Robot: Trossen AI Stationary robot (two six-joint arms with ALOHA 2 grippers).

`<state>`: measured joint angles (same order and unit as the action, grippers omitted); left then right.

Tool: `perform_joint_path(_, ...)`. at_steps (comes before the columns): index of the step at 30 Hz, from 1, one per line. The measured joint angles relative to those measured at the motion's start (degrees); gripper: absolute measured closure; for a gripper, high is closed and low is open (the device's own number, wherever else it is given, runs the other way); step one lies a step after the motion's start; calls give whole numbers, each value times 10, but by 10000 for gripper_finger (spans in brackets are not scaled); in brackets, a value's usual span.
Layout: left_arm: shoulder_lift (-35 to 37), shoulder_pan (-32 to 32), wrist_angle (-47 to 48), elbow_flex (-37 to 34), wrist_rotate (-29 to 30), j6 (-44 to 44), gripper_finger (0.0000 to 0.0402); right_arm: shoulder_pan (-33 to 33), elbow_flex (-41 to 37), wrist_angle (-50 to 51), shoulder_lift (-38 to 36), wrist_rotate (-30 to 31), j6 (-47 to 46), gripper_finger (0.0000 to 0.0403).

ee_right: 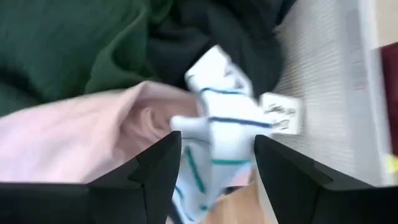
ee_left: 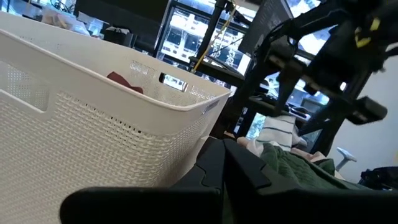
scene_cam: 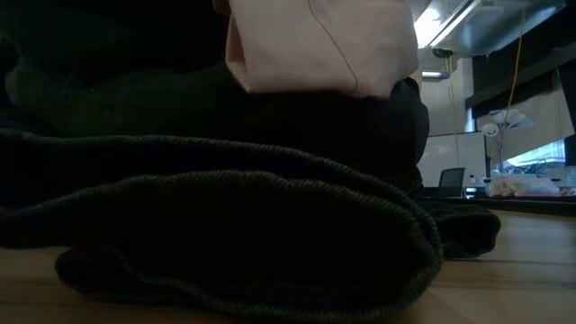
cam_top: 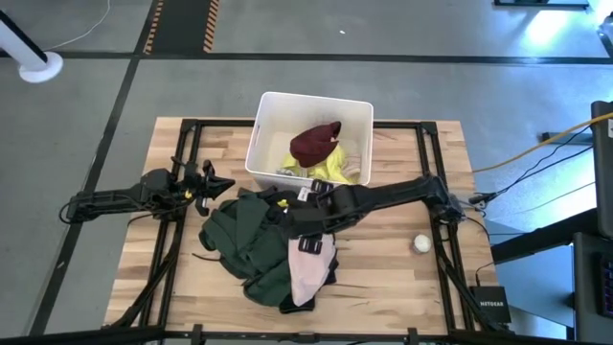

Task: Sort clothes
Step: Put the white stripe sock into the white bin

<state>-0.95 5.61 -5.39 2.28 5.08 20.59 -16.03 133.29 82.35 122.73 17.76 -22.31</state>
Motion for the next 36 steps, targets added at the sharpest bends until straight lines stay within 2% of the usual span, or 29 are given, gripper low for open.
perform_joint_path(5,0,0,0,0,0,-4,402,-1,0,6,18,-1,0,184)
perform_joint_path(7,0,0,0,0,0,-4,402,-1,0,8,21,12,0,197)
perform_joint_path(10,0,0,0,0,0,-3,402,-1,0,9,21,45,0,247)
perform_joint_path(14,0,0,0,0,0,-1,402,-1,0,20,18,80,2,355)
perform_joint_path(16,0,0,0,0,0,-2,402,-1,0,22,9,84,9,385)
perform_joint_path(22,0,0,1,0,0,-3,402,-1,0,22,-22,159,12,358)
perform_joint_path(27,0,0,3,0,0,-4,402,3,1,19,-66,232,13,388)
perform_joint_path(30,0,0,3,0,0,-6,402,10,1,20,-90,279,16,391)
perform_joint_path(36,0,0,3,0,0,-4,402,53,1,22,-129,339,16,360)
